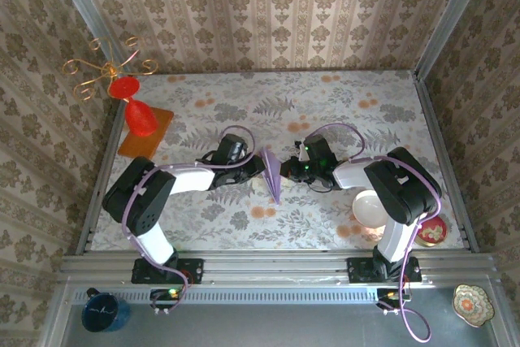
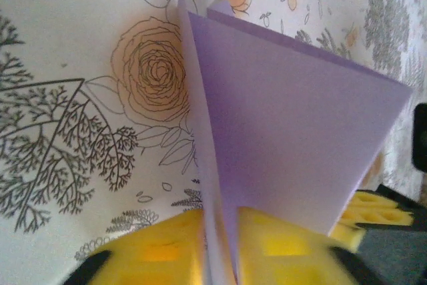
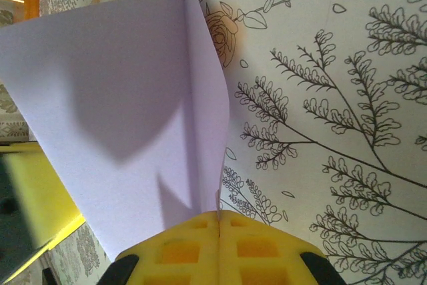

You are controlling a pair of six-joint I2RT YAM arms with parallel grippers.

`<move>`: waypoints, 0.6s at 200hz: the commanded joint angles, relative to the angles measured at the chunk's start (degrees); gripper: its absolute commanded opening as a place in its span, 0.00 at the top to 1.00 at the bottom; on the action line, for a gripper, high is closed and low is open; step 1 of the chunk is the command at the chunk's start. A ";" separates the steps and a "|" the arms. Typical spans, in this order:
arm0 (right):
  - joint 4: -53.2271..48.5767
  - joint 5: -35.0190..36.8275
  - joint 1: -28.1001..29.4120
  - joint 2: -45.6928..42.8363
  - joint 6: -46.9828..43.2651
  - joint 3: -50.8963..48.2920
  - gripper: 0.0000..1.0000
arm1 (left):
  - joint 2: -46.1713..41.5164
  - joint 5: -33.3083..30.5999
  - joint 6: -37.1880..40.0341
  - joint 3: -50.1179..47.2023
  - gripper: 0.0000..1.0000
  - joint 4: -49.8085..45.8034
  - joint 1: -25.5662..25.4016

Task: Fold a paper plane with a square sheet of paper (pick it up from the middle)
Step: Turn over the paper plane at the center of the table, then move the paper plane to the top-center of the table.

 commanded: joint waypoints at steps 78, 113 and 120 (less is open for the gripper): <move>-1.52 3.04 -3.77 -7.92 -0.30 -2.67 1.00 | -5.56 -3.66 1.33 -3.47 0.99 -0.23 2.58; -0.91 3.36 -3.82 -6.22 0.52 -3.05 1.00 | -4.90 -3.74 0.15 -4.78 0.99 1.30 2.58; -0.73 3.62 -3.82 -5.99 0.74 -3.32 1.00 | -4.84 -3.75 -0.08 -5.13 0.99 1.57 2.58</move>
